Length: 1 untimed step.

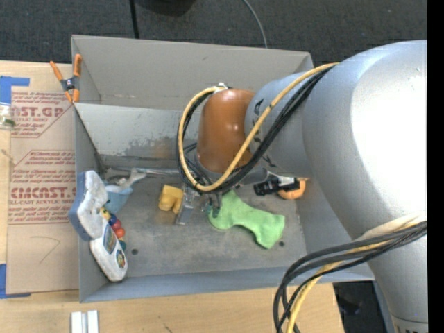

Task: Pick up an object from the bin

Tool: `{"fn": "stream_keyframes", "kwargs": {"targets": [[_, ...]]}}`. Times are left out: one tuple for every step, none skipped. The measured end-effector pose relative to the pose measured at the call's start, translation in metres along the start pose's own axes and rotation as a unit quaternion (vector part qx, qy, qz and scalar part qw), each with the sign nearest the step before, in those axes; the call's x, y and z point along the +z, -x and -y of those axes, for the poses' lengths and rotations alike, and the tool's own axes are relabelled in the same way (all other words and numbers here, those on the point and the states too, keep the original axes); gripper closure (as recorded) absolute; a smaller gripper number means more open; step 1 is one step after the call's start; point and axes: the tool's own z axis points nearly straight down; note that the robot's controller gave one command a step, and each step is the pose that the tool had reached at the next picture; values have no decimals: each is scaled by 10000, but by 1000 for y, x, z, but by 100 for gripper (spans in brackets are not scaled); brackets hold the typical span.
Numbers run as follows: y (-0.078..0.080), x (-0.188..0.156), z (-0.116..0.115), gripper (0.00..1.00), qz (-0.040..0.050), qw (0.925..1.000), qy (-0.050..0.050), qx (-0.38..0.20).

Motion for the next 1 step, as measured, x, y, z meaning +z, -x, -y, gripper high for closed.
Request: {"fn": "stream_keyframes", "kwargs": {"targets": [[0,0,0,100,0,10000,2,0]]}}
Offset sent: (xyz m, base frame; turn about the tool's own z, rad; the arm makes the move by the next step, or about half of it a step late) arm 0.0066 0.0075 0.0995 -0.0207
